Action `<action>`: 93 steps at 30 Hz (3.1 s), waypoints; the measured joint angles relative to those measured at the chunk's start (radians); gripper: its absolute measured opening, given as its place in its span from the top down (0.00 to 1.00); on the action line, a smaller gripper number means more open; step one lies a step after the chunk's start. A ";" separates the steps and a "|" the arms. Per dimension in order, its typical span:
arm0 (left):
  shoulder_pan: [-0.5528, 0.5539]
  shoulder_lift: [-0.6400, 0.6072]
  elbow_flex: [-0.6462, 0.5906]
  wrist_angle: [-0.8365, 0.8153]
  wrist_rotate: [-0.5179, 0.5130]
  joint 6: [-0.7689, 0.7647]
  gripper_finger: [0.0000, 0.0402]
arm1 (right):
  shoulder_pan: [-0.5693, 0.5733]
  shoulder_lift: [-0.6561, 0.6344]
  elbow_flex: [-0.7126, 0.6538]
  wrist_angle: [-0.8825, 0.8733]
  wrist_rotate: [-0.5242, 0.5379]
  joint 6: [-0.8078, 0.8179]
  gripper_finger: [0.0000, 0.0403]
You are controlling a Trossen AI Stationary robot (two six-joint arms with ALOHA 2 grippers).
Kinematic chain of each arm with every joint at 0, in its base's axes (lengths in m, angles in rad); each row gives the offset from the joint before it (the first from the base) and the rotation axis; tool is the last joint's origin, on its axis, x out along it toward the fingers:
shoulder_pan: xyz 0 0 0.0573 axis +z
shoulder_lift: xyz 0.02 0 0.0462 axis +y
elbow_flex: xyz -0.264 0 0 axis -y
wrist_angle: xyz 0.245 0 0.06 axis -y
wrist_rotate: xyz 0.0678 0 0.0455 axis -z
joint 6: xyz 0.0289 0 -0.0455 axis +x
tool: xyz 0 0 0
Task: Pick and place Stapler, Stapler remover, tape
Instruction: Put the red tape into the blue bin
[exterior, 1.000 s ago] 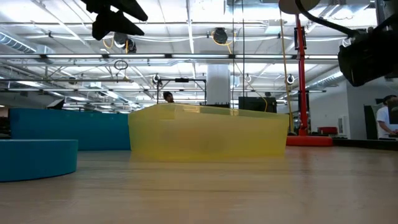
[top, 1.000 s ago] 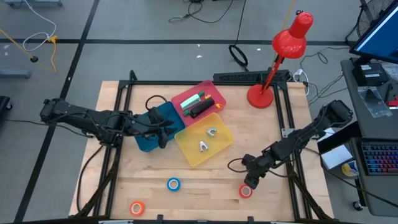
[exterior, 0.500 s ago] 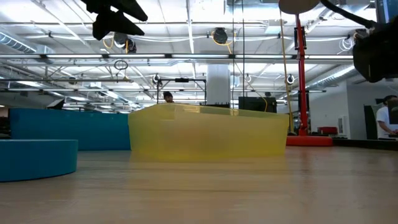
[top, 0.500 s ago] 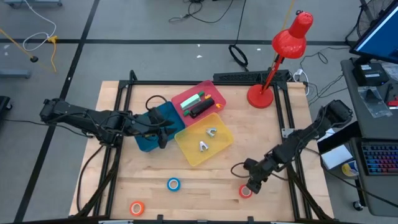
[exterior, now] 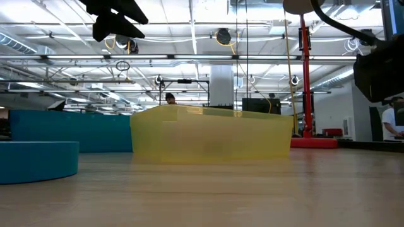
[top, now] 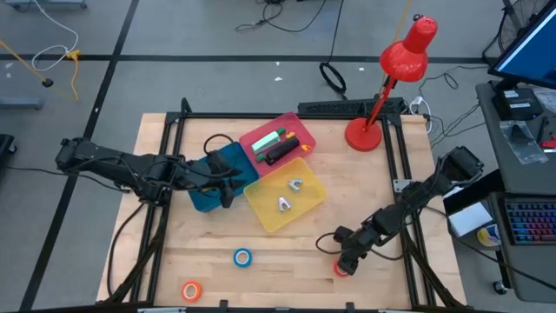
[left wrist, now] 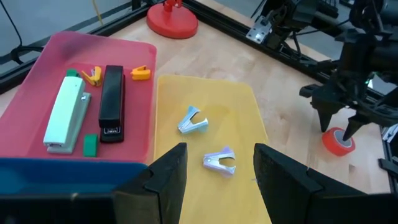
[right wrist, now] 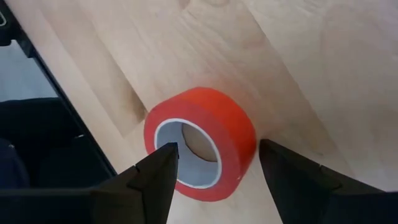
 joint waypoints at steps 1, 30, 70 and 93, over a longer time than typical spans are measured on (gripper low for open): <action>0.000 0.000 0.000 -0.004 0.001 -0.003 0.54 | 0.000 0.000 0.000 -0.001 0.003 -0.003 0.45; 0.000 0.000 0.000 0.029 0.028 -0.029 0.54 | -0.066 -0.226 -0.006 -0.038 0.184 -0.101 0.92; -0.017 0.447 0.016 1.040 0.234 -0.187 0.54 | -0.591 -0.330 -0.004 0.662 0.161 -0.572 0.92; 0.013 0.519 0.081 1.012 0.179 -0.164 0.55 | -0.596 -0.256 -0.003 0.711 0.193 -0.564 0.92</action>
